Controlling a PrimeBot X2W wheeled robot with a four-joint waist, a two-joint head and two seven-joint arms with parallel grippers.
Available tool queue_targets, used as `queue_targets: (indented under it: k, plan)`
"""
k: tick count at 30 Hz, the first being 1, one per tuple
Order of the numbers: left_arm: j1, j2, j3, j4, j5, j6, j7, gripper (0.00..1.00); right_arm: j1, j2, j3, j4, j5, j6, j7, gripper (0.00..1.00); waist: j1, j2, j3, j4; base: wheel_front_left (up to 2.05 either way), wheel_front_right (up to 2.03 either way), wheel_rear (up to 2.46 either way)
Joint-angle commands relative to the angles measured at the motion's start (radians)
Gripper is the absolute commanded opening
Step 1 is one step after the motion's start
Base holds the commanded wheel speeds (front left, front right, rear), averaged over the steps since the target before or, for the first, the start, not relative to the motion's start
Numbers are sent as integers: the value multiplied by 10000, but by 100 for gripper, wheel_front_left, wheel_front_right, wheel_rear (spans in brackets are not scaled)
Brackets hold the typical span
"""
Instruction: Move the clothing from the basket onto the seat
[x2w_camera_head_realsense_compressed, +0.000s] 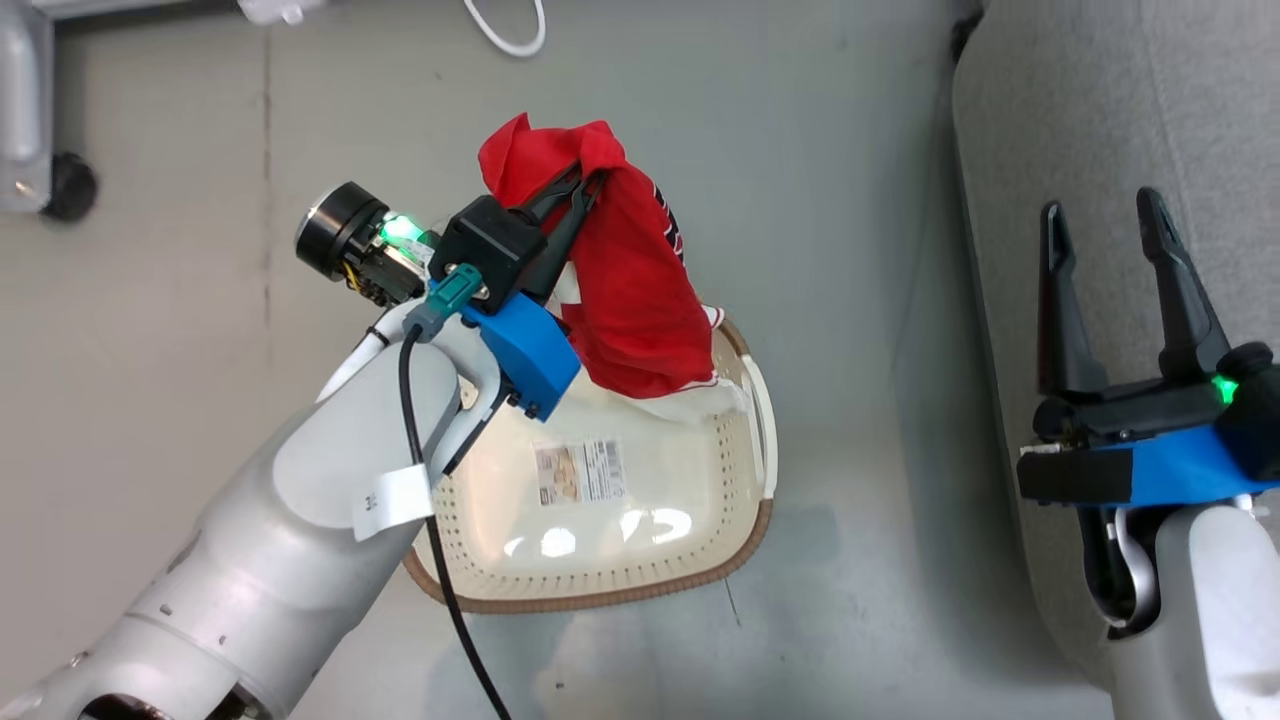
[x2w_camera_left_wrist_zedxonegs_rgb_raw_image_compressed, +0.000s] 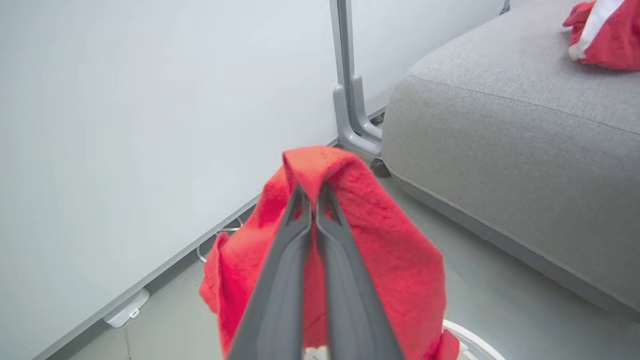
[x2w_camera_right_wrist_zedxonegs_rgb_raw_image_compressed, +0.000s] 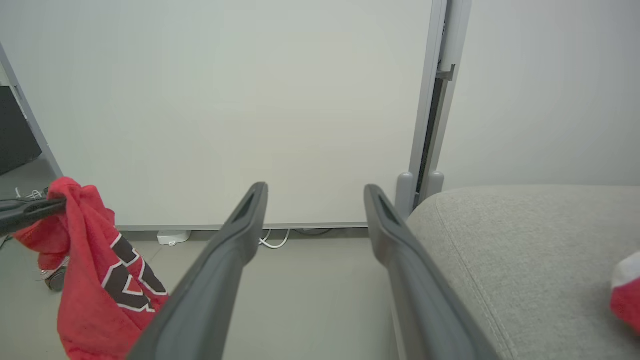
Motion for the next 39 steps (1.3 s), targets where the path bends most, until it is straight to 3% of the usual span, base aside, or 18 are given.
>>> queue_targets:
  k: [1, 11, 21, 31, 39]
  plan:
    - [198, 23, 235, -210, 118, 10, -48, 0, 223, -27, -29, 68, 48, 1, -34, 100, 3, -1, -718, 215, 0, 0, 0]
    - [1022, -150, 1336, -1247, 765, -181, -49, 0, 1120, 75, 14, 357, 126, 1, -36, 100, 3, -1, -2269, 340, 0, 0, 0]
    - [1623, -307, 1617, -1719, 1179, -354, -49, 0, 2036, 171, -99, 510, 230, 1, -34, 100, 3, -1, -3401, 476, 0, 0, 0]
    - [1922, -399, 1669, -1930, 1338, -450, -50, 0, 2138, 221, 57, 473, 295, 1, -34, 100, 3, -1, -3709, 593, 0, 0, 0]
    - [1867, -458, 1716, -1995, 1458, -491, -50, 0, 1229, -5, 1211, 365, 292, 1, -34, 100, 3, -1, -3611, 652, 0, 0, 0]
